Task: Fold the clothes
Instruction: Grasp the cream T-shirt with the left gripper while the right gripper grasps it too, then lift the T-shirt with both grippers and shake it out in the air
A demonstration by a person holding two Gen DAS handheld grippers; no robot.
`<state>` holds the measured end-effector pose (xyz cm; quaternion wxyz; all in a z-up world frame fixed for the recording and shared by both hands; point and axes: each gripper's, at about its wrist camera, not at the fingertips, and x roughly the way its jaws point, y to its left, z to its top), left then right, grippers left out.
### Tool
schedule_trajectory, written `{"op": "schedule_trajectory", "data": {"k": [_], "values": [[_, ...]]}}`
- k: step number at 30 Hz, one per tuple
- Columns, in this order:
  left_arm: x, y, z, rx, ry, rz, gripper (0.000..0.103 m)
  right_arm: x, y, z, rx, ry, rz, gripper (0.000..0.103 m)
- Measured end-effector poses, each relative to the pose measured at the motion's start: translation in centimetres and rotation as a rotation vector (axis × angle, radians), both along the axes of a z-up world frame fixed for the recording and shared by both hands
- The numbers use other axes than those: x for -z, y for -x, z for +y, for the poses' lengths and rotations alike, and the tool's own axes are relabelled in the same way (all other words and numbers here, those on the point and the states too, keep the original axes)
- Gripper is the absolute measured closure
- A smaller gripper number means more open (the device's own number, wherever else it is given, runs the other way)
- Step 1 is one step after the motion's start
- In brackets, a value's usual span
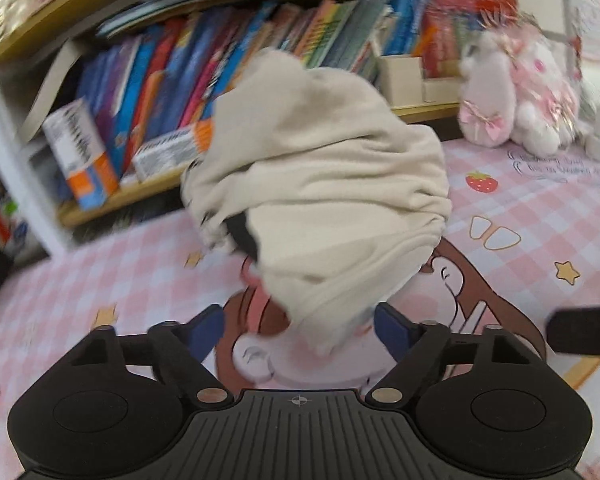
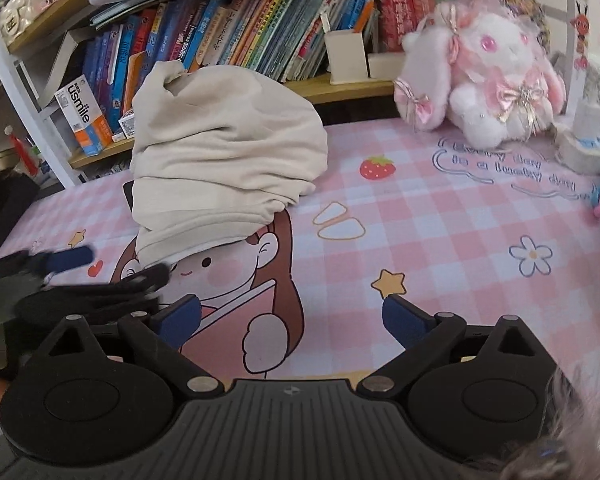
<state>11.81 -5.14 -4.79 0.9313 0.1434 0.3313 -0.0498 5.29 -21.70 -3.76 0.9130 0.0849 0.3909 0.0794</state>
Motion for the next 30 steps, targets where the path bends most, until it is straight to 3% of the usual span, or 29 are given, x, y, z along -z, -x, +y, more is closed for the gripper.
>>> {"op": "schedule_trajectory", "data": {"k": [2,3,4,7,9,14,21,26,29,30], "values": [[0.4,-0.8,-0.5,0.0,-0.011,-0.002,0.028,0.0,0.0,-0.3,0.0,-0.003,0.009,0.007],[0.6,-1.1,-0.6,-0.005,-0.009,0.006,0.041,0.0,0.1,-0.4,0.001,-0.005,0.014,0.007],[0.7,-1.5,-0.5,-0.013,-0.005,0.02,0.061,0.0,0.2,-0.5,-0.006,0.001,0.014,0.007],[0.1,-1.7,0.1,-0.027,0.072,0.045,0.082,0.0,0.6,-0.3,-0.047,0.058,0.0,0.007],[-1.1,-1.1,0.4,-0.027,0.112,0.028,0.087,0.0,1.0,0.0,-0.079,0.109,-0.011,0.007],[-5.3,2.3,2.0,-0.045,0.218,-0.048,0.092,0.2,2.2,1.2,-0.16,0.293,-0.073,0.001],[-8.4,8.2,2.9,-0.075,0.262,-0.092,0.092,-0.2,5.6,4.1,-0.429,0.602,-0.341,0.0],[-8.6,12.6,3.3,-0.129,0.276,-0.087,0.092,-0.3,7.4,5.7,-0.608,0.694,-0.493,0.0],[-8.7,14.8,4.2,-0.195,0.282,-0.08,0.092,0.0,8.0,6.5,-0.674,0.722,-0.535,0.006],[-8.7,15.4,4.5,-0.216,0.288,-0.081,0.092,0.0,8.2,6.7,-0.689,0.725,-0.54,0.014]]}}
